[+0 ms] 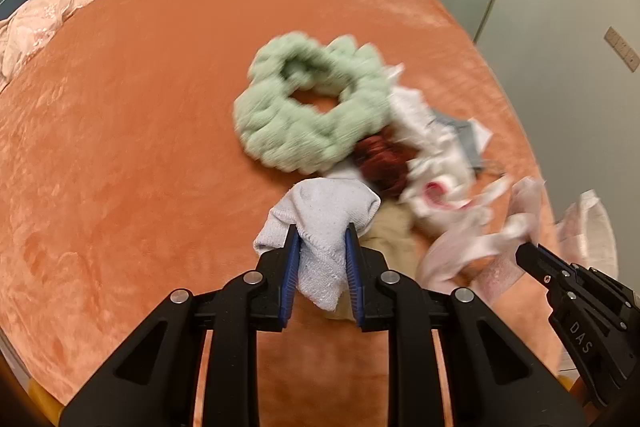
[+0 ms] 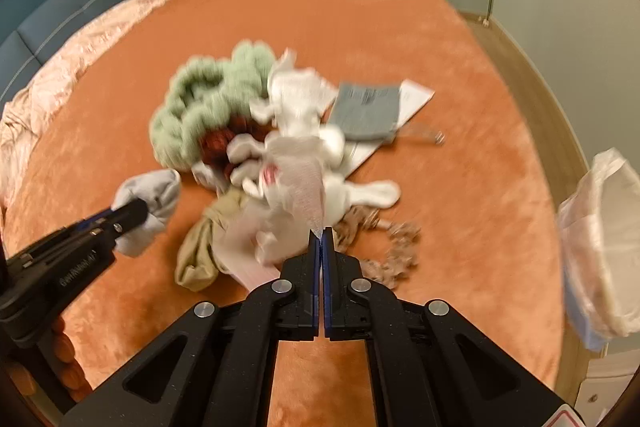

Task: Collect trash
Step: 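Grasp the white sock with the left tool while the right tool grasps a pink-white cloth, then carry both held items over the white bin and open both tools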

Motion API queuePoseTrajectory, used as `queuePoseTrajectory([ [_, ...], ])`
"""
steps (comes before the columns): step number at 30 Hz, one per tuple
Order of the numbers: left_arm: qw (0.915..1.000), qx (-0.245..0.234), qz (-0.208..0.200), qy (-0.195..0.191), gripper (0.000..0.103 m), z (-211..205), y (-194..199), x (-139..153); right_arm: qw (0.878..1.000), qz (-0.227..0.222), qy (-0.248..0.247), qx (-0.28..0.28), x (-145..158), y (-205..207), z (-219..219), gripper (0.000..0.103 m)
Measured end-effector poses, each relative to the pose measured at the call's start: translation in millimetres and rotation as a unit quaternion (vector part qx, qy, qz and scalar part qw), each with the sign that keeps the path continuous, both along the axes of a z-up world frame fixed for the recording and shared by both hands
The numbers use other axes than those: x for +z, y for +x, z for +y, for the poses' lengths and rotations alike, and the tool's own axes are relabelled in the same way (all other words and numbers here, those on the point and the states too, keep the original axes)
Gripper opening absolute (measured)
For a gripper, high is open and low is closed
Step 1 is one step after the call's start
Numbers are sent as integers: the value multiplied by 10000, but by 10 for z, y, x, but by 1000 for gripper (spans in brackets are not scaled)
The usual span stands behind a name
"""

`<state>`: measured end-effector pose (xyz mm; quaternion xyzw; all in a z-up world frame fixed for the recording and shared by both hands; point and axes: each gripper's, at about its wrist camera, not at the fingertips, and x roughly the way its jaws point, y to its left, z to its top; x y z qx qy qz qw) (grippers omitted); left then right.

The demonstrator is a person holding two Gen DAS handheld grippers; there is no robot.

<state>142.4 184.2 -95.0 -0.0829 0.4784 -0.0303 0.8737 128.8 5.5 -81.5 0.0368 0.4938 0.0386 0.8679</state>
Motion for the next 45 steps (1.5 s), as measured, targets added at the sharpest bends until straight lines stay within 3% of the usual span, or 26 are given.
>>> queuePoseTrajectory([
  [11, 9951, -639, -753, -74, 21, -904, -231, 913, 9939, -1034, 90, -363, 1024, -413, -631, 1],
  [21, 9841, -1450, -1012, -161, 21, -1988, -377, 1276, 9835, -1491, -174, -1006, 1532, -704, -1566, 1],
  [34, 9657, -2394, -962, -305, 21, -3312, -406, 1262, 9713, -1517, -379, -1795, 1542, -885, -2655, 1],
  [45, 9527, -2903, -842, -312, 22, -4004, -398, 1120, 9647, -1363, -411, -2216, 1358, -902, -3215, 1],
])
